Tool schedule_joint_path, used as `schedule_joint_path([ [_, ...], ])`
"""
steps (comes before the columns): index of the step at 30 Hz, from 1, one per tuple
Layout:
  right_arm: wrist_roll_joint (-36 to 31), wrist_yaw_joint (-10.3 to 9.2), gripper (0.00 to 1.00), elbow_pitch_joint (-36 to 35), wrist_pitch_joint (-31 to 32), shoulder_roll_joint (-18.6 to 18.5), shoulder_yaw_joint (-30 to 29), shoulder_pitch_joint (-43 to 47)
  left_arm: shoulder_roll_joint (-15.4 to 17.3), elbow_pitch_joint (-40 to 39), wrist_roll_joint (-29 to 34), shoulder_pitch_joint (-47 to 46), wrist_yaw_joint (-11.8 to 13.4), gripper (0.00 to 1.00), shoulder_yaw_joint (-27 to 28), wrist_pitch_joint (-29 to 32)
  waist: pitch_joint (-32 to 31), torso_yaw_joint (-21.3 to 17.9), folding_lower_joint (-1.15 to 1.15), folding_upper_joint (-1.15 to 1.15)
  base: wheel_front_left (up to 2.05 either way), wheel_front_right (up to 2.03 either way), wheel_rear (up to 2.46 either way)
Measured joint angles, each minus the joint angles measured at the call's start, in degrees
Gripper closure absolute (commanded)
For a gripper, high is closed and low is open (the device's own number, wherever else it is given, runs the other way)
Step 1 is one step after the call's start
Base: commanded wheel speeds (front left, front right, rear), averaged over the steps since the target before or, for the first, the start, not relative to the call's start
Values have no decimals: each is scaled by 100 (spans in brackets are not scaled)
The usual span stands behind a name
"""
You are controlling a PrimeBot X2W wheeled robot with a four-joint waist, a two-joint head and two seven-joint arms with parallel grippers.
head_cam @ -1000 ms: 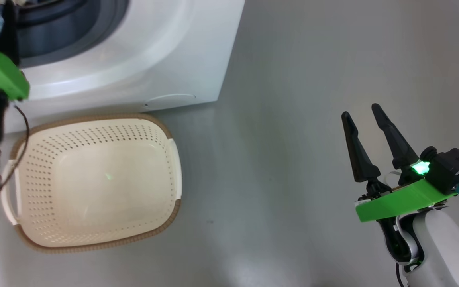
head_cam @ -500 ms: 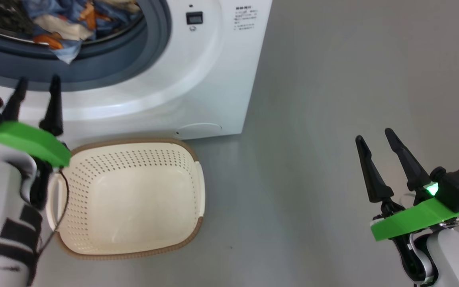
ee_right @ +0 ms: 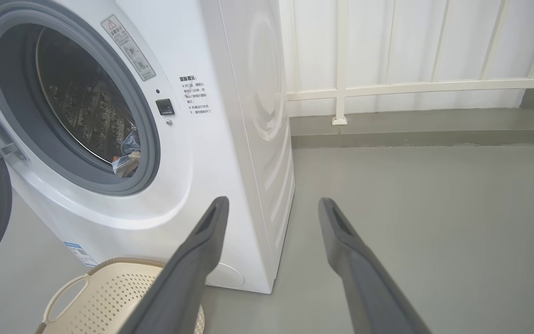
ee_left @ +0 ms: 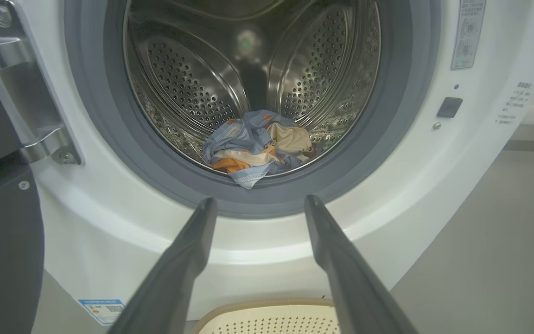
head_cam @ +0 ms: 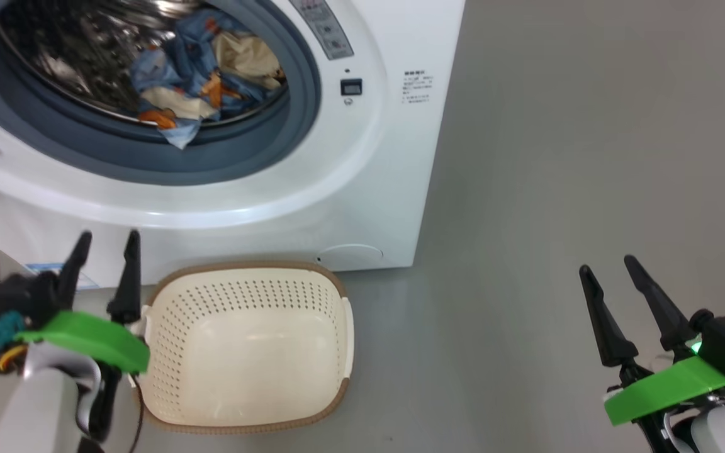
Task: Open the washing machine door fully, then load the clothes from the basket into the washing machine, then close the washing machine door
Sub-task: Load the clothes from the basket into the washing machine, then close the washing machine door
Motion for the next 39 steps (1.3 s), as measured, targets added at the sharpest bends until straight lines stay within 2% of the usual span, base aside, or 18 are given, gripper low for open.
schedule_joint_path([
  [19,143,0,0,20,0,-76,-104,808,-336,-1189,479,2164,-2,0,811,1,-956,272,0,0,0,0,0],
  [28,143,0,0,5,0,-82,-135,865,-421,-1650,526,2665,-9,0,1093,1,-1052,311,1,0,0,0,0],
  [39,143,0,0,1,0,-81,-141,874,-478,-1738,528,2722,-11,0,1172,1,-1046,261,1,0,0,0,0],
])
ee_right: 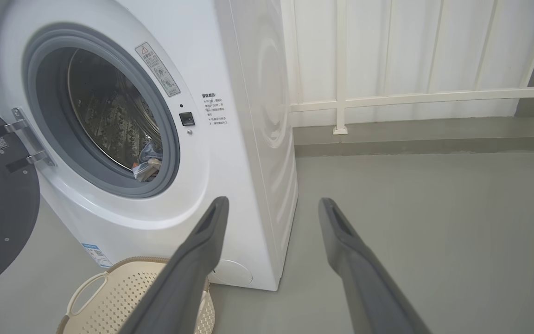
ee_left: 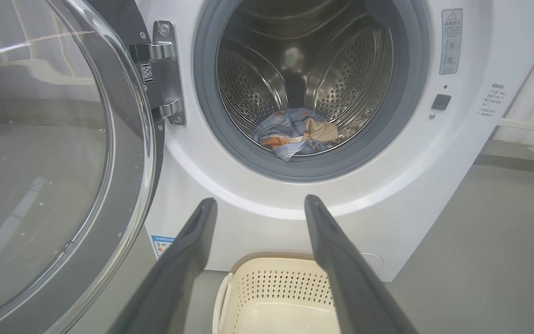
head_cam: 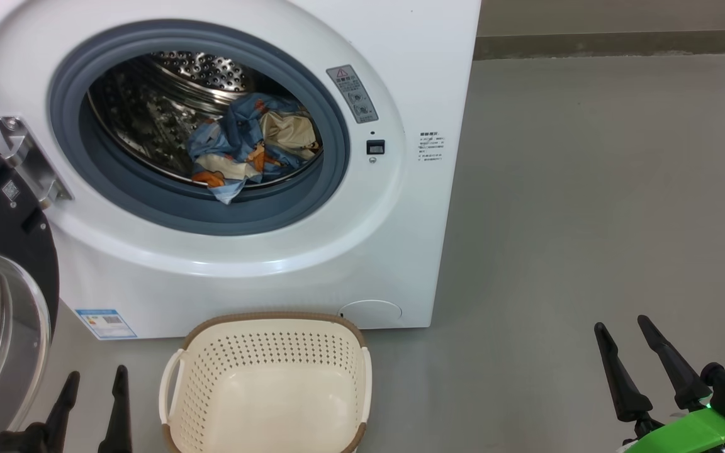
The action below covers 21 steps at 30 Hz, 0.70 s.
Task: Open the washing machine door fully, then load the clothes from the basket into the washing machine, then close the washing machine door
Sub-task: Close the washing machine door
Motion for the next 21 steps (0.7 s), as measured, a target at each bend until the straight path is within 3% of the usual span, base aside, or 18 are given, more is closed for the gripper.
schedule_joint_path([
  [13,0,0,0,-15,0,2,-3,2,-9,-12,0,9,-9,0,26,0,27,-13,0,0,-4,4,0],
  [21,-1,0,0,-19,0,4,-4,2,-31,-35,19,9,-16,0,42,0,42,-7,1,0,-86,86,0],
])
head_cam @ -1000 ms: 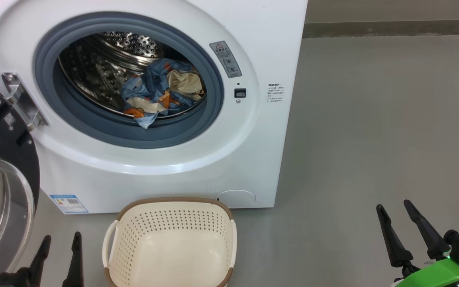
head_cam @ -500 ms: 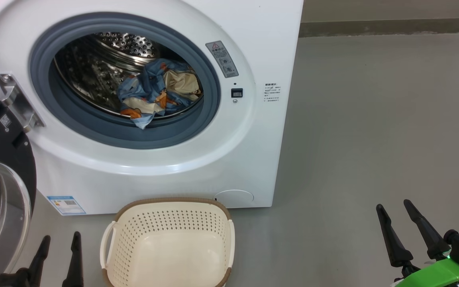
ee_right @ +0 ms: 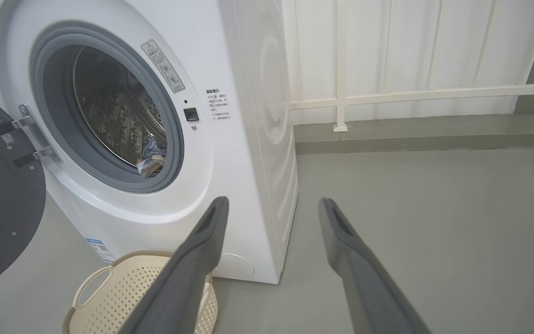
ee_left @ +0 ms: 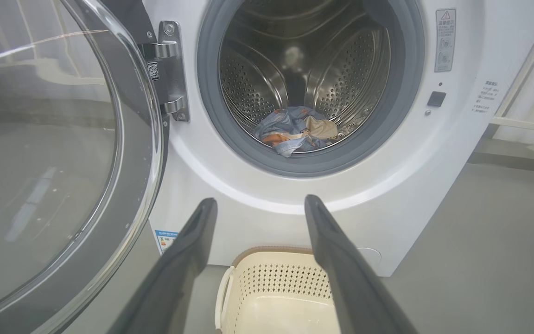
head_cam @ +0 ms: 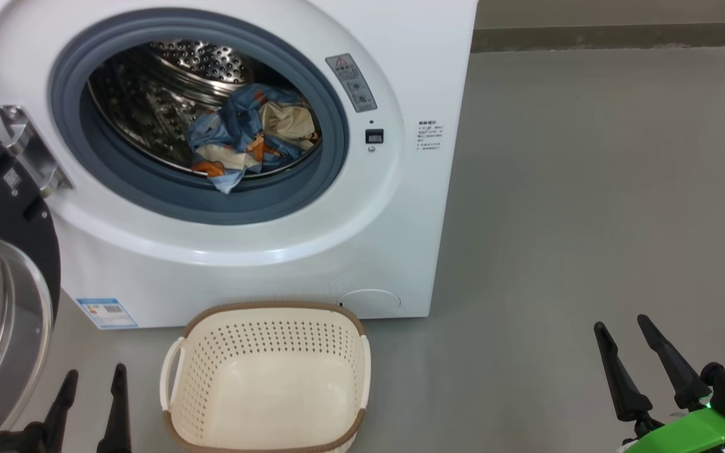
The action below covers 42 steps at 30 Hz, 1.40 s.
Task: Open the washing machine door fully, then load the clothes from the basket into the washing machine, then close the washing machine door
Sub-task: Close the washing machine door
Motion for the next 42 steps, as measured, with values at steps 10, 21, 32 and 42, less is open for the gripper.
schedule_joint_path([
  [10,0,0,0,-1,0,0,-1,0,-3,-86,31,44,0,0,29,0,30,2,0,0,-70,70,0],
  [21,-1,0,0,-8,0,0,-5,0,-11,-124,22,89,0,0,7,0,57,103,-1,0,0,0,0],
  [32,-2,0,0,-36,0,-65,232,-33,-159,-216,12,117,0,0,174,0,127,584,0,0,0,0,0],
  [42,-2,0,0,-18,0,-126,487,-216,-278,-281,21,352,-1,0,356,0,133,1293,0,0,0,0,0],
])
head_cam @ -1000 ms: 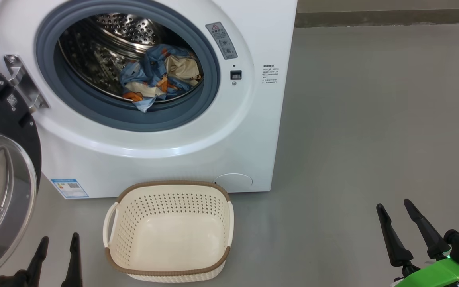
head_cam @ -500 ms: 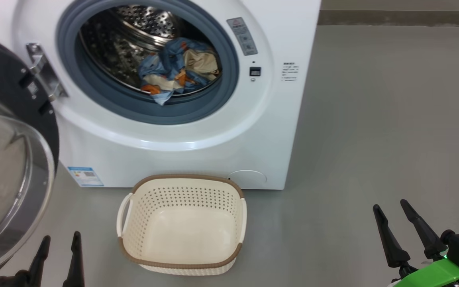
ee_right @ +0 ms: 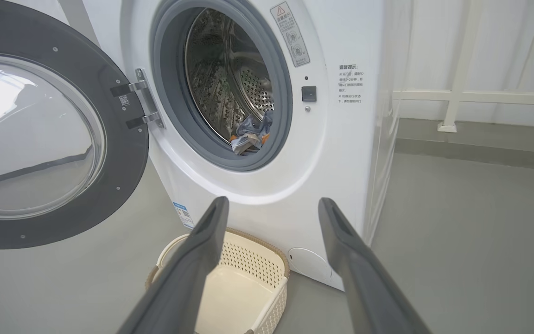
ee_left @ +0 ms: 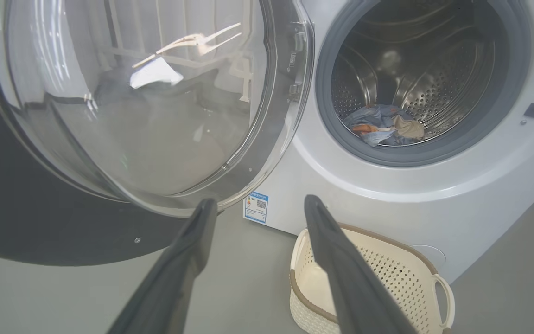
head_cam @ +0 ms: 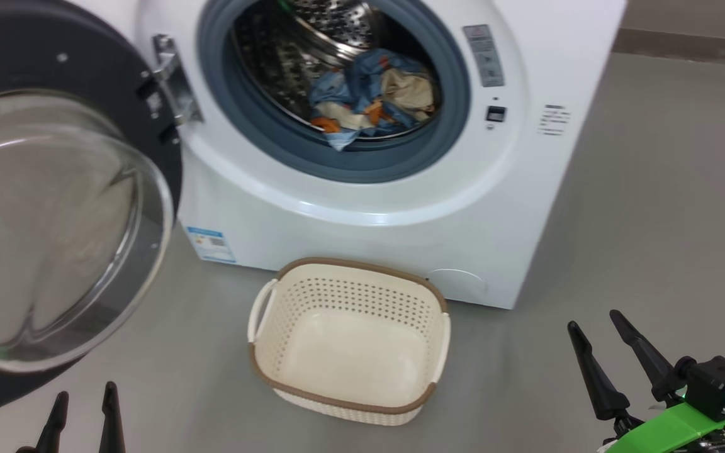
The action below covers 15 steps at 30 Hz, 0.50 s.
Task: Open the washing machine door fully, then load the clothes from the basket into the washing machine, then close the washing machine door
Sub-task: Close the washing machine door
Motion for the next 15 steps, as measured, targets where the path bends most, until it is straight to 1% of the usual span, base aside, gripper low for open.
schedule_joint_path([
  [15,1,0,0,21,0,-7,283,-86,-89,-90,10,208,0,0,190,0,-59,1125,0,0,0,0,0],
])
